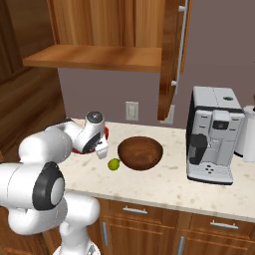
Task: Pick both bowls and place them on the counter. Then place the pear in one bowl and place the kebab skewer in the other bowl.
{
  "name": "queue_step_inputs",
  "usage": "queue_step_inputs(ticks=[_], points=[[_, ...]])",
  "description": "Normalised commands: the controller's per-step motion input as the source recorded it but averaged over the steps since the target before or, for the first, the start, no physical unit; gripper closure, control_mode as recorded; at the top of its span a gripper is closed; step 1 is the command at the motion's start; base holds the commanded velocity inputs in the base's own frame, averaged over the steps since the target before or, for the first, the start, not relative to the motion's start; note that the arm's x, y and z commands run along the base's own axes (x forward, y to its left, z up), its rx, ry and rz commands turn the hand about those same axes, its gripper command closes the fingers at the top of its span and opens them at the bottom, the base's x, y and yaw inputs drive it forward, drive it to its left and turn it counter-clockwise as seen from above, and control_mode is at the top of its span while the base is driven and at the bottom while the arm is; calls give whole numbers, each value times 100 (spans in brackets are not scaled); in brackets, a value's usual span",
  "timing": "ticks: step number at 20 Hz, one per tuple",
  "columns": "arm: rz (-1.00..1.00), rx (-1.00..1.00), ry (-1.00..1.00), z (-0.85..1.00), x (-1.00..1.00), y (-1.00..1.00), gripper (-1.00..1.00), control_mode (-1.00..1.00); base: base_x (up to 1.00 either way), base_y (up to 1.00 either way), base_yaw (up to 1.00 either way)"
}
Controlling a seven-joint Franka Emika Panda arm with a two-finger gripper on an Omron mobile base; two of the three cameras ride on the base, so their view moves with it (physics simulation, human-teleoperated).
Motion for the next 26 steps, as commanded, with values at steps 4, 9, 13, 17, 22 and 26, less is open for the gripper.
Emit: queue_step_inputs(ticks=[4,9,13,17,22,26], points=[[0,3,0,-43,23,8,100,-100,0,0,0],[0,3,0,-41,15,3,100,-100,0,0,0],[0,0,-2,-34,4,0,100,-100,0,0,0],[-2,0,0,-18,1,0,100,-100,0,0,0],[-1,0,3,0,0,0,100,-100,0,0,0],[-1,0,3,0,1,0,-100,-100,0,0,0]])
